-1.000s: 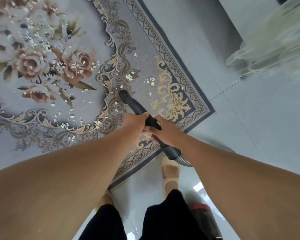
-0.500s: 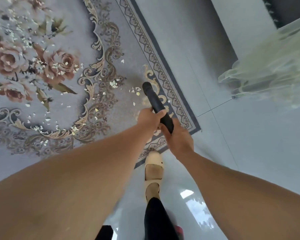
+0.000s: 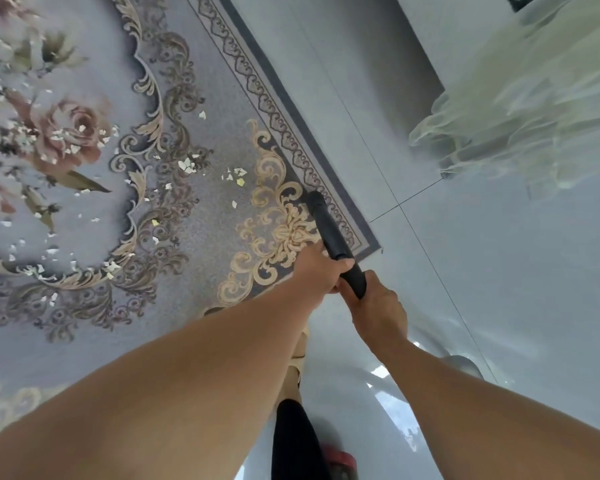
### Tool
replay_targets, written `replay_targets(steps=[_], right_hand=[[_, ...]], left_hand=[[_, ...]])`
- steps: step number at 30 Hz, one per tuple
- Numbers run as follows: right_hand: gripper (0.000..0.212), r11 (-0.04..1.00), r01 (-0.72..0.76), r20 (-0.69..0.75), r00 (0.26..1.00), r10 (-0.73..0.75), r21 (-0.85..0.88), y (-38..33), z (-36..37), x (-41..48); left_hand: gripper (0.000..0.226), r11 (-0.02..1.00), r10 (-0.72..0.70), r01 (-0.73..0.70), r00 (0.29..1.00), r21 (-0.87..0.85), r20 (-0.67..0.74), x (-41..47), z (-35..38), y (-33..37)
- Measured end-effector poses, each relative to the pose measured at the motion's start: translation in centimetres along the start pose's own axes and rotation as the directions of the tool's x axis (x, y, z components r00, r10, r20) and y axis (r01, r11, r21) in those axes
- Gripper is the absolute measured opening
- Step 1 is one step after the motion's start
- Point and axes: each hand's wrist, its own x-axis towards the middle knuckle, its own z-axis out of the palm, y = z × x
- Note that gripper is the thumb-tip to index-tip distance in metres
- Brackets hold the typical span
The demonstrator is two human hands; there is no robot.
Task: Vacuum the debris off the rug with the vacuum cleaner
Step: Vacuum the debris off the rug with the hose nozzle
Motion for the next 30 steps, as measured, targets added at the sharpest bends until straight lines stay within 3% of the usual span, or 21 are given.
replay_targets(steps=[7, 13, 18, 23, 30], right_hand=[[0.049, 0.995, 0.079, 0.005, 0.997, -0.08, 0.066, -3.5, 0.0, 1.9], [0.05, 0.977, 0.209, 0.04, 0.977, -0.21, 0.041, -10.8, 0.7, 5.2], [0.052, 0.981, 0.188, 0.05, 0.98, -0.191, 0.054, -10.9, 2.7, 3.6], [0.042, 0.978, 0.206, 0.045, 0.977, -0.208, 0.039, -9.3, 3.0, 2.0], [0.049, 0.966, 0.258, 0.049, 0.965, -0.257, -0.02, -15.5, 2.2, 4.4]], left_hand=[[0.078, 0.997, 0.062, -0.067, 0.992, -0.038, -0.113, 0.6, -2.4, 1.8], [0.061, 0.986, 0.086, -0.118, 0.964, -0.117, -0.25, 1.2, -8.1, 5.2], [0.066, 0.992, 0.049, -0.073, 0.973, -0.101, -0.225, 1.0, -9.5, 3.6], [0.067, 0.991, 0.05, -0.073, 0.979, -0.113, -0.195, 0.4, -9.0, 1.7], [0.071, 0.98, 0.108, -0.15, 0.954, -0.131, -0.279, 2.3, -13.1, 4.7]])
